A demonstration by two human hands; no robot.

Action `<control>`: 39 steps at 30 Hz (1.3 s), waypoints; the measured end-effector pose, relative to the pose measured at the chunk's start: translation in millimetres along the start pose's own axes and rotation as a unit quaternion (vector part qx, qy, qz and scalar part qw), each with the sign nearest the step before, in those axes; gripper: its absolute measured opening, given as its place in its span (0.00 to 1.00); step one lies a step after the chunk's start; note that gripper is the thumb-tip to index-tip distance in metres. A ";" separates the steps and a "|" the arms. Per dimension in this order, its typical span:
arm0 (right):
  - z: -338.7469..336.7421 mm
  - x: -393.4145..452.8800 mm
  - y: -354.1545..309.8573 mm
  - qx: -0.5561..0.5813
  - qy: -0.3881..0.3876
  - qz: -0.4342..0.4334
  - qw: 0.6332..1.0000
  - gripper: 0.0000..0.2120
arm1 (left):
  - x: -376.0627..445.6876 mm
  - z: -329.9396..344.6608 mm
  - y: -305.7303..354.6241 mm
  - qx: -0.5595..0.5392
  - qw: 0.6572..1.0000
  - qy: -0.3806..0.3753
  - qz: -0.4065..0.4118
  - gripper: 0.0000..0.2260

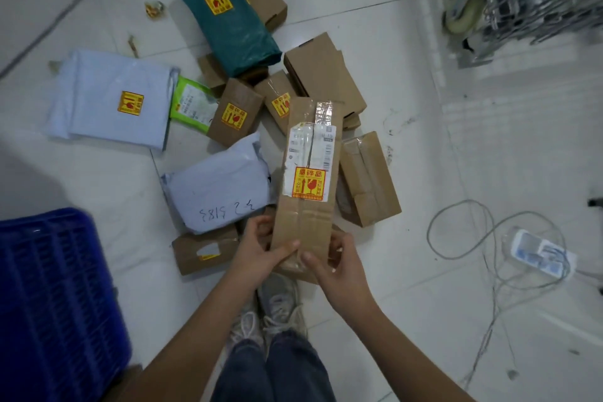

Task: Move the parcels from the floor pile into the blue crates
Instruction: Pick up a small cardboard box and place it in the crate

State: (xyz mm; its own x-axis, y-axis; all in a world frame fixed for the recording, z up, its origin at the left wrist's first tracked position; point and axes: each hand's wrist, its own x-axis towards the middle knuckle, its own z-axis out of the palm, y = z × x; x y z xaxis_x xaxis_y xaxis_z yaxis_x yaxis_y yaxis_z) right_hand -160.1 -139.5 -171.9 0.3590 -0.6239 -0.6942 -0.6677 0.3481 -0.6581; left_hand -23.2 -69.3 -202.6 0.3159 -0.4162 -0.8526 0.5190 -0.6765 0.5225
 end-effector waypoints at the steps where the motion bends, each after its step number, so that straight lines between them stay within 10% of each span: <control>1: 2.9 -9.5 -5.8 0.024 0.003 -0.013 1.000 0.21 | -8.6 -7.3 2.2 -0.002 1.000 -0.007 0.000 0.33; 13: 14.4 -123.6 -142.6 0.016 -0.048 -0.135 0.990 0.35 | -146.1 -88.3 91.5 -0.124 0.989 -0.053 0.053 0.40; 28: -28.9 -245.2 -335.0 0.111 -0.149 -0.063 0.981 0.50 | -406.3 -169.4 163.9 -0.129 0.978 -0.023 0.162 0.37; 32: -11.5 -269.5 -347.9 0.181 -0.149 -0.068 0.970 0.39 | -444.4 -160.0 121.5 -0.278 0.942 0.074 0.174 0.49; 39: 23.2 -356.5 -348.7 0.189 -0.264 -0.078 0.943 0.24 | -517.1 -133.2 64.2 -0.471 0.821 0.197 0.254 0.35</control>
State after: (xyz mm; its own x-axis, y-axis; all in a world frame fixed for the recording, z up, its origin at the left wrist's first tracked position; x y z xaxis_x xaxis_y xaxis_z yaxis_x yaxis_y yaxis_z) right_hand -40.2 -22.2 298.3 0.7741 -0.2881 -0.5638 -0.3361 0.5676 -0.7516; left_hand -47.4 183.4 271.6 0.8176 -0.1452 -0.5572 0.5670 0.3716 0.7351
